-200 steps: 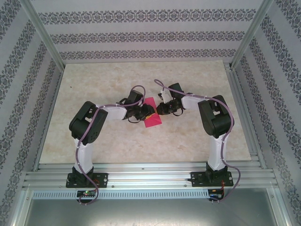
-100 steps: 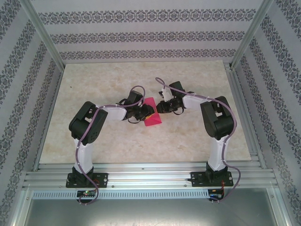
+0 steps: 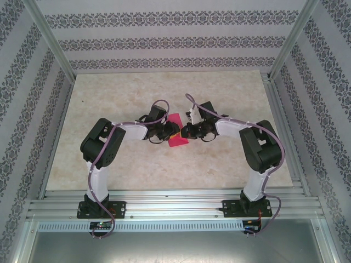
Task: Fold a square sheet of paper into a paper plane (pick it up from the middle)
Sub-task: Fold the triangle a second time at the center of the table.
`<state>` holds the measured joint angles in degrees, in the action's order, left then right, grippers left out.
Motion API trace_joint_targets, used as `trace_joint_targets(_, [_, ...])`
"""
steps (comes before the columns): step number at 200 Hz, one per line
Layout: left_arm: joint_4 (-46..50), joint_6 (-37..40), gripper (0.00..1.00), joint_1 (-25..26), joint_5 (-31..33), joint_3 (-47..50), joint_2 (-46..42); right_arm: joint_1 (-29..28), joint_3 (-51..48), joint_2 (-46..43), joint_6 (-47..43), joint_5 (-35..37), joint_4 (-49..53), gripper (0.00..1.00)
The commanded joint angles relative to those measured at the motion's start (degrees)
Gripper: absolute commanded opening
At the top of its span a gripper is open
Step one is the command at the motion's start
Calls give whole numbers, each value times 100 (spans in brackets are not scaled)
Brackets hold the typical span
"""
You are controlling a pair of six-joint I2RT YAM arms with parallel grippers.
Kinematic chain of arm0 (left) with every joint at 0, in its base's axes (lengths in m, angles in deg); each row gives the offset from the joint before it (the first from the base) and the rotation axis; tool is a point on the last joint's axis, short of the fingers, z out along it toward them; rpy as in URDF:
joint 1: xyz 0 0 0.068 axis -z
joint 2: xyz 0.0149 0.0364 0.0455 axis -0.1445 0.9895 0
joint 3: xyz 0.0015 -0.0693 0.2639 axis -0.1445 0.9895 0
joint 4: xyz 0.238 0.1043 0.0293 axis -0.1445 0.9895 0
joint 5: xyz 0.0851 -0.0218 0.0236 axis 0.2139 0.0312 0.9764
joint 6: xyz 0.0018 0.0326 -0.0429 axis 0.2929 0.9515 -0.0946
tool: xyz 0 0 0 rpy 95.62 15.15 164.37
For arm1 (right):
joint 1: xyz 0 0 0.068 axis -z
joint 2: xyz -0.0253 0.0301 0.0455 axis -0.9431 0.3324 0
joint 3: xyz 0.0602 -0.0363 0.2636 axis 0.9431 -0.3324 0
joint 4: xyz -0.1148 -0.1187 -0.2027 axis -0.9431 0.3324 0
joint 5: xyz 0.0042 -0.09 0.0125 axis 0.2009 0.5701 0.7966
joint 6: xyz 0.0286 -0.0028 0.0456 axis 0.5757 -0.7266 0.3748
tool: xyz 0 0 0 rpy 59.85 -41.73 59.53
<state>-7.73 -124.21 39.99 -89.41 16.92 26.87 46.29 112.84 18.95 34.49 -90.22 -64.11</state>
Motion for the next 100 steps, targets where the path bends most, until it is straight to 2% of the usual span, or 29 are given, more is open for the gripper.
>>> trace_joint_targets(1, [338, 61, 34, 68, 216, 130, 73, 33, 40, 159, 294, -88, -176, 6])
trace_joint_targets(55, [383, 105, 33, 67, 190, 104, 64, 176, -45, 396, 173, 101, 171, 6])
trace_joint_targets(100, [417, 118, 33, 71, 214, 95, 39, 215, -158, 611, 74, -51, 309, 6])
